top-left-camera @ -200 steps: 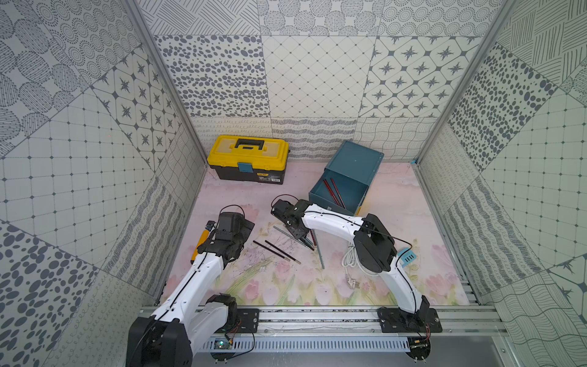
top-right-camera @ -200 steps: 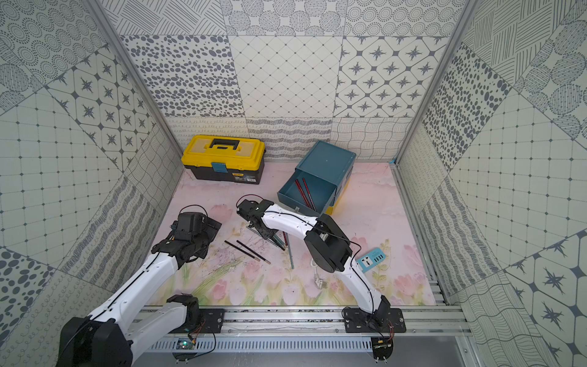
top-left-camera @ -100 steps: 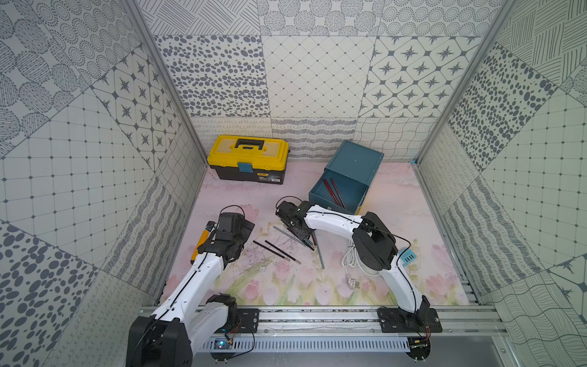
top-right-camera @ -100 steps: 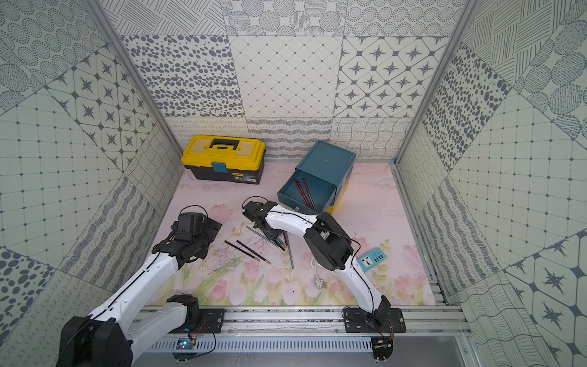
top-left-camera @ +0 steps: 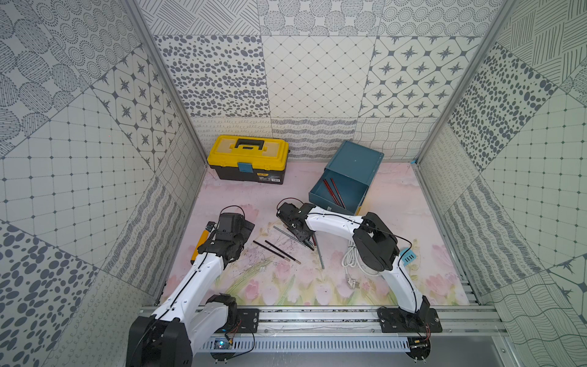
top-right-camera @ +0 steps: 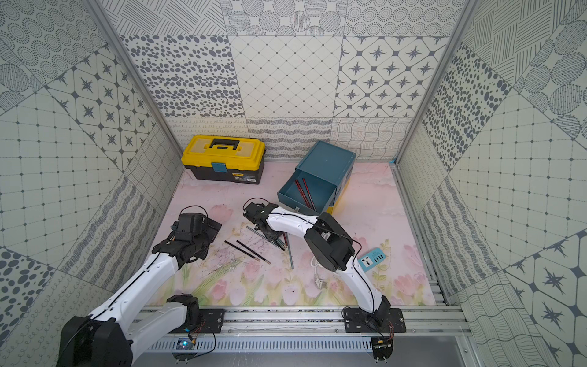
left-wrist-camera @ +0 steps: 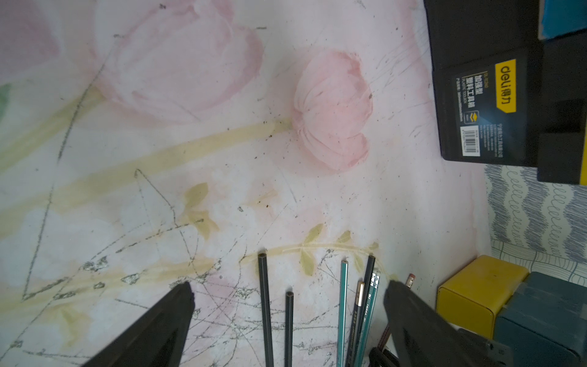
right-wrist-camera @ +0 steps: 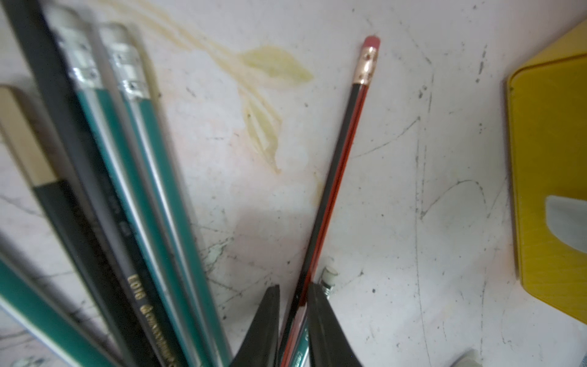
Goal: Please place the pencils in the drawer according to their color
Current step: Pick up the pencil from the center of the board.
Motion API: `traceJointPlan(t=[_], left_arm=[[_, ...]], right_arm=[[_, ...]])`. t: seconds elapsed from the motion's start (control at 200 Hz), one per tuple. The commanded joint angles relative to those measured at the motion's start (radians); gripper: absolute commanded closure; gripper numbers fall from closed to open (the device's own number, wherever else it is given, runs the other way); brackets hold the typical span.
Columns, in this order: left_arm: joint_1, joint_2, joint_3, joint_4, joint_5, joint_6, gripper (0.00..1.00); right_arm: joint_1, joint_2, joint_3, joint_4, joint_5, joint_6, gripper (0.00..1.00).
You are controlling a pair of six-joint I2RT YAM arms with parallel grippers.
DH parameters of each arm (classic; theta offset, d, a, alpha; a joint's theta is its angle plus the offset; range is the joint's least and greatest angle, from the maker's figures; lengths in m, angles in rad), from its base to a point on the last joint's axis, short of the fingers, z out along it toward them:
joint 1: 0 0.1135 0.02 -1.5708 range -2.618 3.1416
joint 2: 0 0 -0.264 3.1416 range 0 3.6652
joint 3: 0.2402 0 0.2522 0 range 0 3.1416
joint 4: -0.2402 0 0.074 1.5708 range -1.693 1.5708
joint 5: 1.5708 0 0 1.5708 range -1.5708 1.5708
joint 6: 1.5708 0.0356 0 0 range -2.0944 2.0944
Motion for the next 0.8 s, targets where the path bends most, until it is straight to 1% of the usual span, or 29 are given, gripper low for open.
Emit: traceJointPlan(t=[0.0,0.275,0.41,0.58,0.72,0.796], left_arm=[[0.004,-0.003,-0.002,0.005,0.003,0.003,0.01],[0.004,-0.01,-0.004,0.002,-0.001,0.002,0.01],[0.004,-0.009,-0.004,0.001,-0.002,0.002,0.01],[0.003,-0.008,-0.002,0.004,-0.001,0.0,0.01],[0.004,-0.007,-0.001,0.003,-0.001,0.001,0.01],[0.003,-0.004,0.0,0.003,0.0,0.0,0.01]], right_arm=[[-0.007,-0.008,-0.044,0.025,-0.094,0.031,0.79],[-0.011,-0.036,-0.084,0.054,-0.171,0.045,0.82],[-0.009,-0.064,-0.11,0.083,-0.212,0.039,0.82],[-0.009,-0.075,-0.118,0.09,-0.222,0.025,0.81],[-0.012,-0.064,-0.116,0.09,-0.206,0.019,0.78],[-0.018,-0.052,-0.115,0.09,-0.215,0.02,0.78]])
